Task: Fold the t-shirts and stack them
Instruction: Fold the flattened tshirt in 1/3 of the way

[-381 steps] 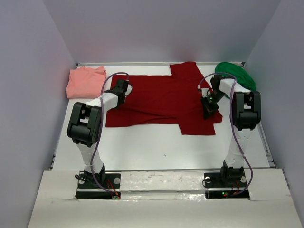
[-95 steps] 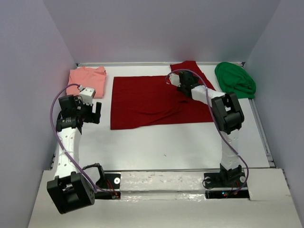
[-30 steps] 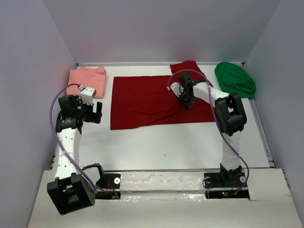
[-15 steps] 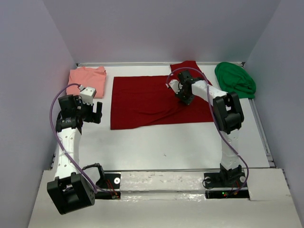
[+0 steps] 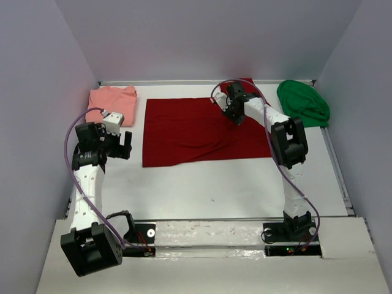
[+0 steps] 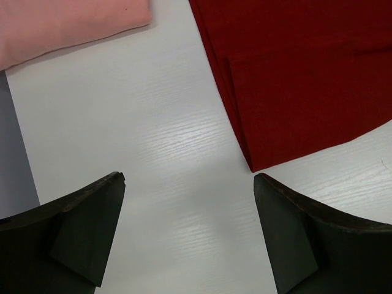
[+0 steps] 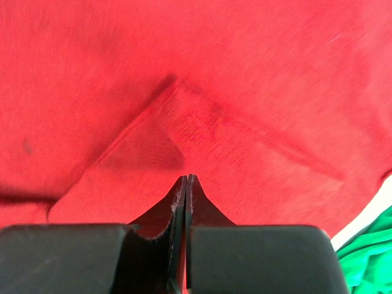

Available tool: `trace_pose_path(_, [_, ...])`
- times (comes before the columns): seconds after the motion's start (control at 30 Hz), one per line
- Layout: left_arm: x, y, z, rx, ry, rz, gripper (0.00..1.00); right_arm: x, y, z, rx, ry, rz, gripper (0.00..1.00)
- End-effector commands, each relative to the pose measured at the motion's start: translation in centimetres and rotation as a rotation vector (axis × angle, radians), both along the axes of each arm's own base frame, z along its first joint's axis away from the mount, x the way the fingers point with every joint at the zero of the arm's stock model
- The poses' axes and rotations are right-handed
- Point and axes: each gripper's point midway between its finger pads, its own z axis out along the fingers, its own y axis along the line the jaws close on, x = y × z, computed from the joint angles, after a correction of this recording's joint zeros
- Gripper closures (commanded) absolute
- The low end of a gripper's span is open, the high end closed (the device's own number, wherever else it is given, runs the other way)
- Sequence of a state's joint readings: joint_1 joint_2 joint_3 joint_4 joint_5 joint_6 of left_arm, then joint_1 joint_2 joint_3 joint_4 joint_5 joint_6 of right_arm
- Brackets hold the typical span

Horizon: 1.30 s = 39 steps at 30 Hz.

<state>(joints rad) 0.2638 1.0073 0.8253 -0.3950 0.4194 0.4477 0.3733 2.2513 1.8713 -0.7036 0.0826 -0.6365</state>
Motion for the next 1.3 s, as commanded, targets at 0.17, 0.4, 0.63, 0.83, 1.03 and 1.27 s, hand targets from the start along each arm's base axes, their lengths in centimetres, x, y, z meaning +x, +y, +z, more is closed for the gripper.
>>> trace_pose_path(0.17, [0.4, -0.3, 1.5, -0.007, -0.032, -0.025, 0.04, 2.8, 1.2, 7.2, 0.081, -0.168, 0.012, 1.00])
trace_pose_path(0.4, [0.5, -2.3, 1.3, -0.056, -0.009, -0.127, 0.06, -1.5, -1.1, 11.5, 0.079, -0.209, -0.027, 1.00])
trace_pose_path(0.63, [0.8, -5.8, 0.1, -0.020, 0.044, -0.264, 0.11, -6.9, -2.4, 7.4, 0.080, -0.061, -0.075, 1.00])
trace_pose_path(0.83, [1.5, -7.2, -0.7, -0.017, 0.077, -0.305, 0.13, -9.9, -1.3, 4.2, 0.151, 0.085, -0.069, 1.00])
trace_pose_path(1.03, [3.0, -7.0, -1.4, -0.005, 0.101, -0.270, 0.19, -10.9, -0.5, 1.9, 0.178, 0.180, -0.067, 1.00])
trace_pose_path(1.27, [5.0, -7.0, -2.0, 0.014, 0.114, -0.242, 0.21, -12.2, -0.4, 0.0, 0.179, 0.249, -0.077, 1.00])
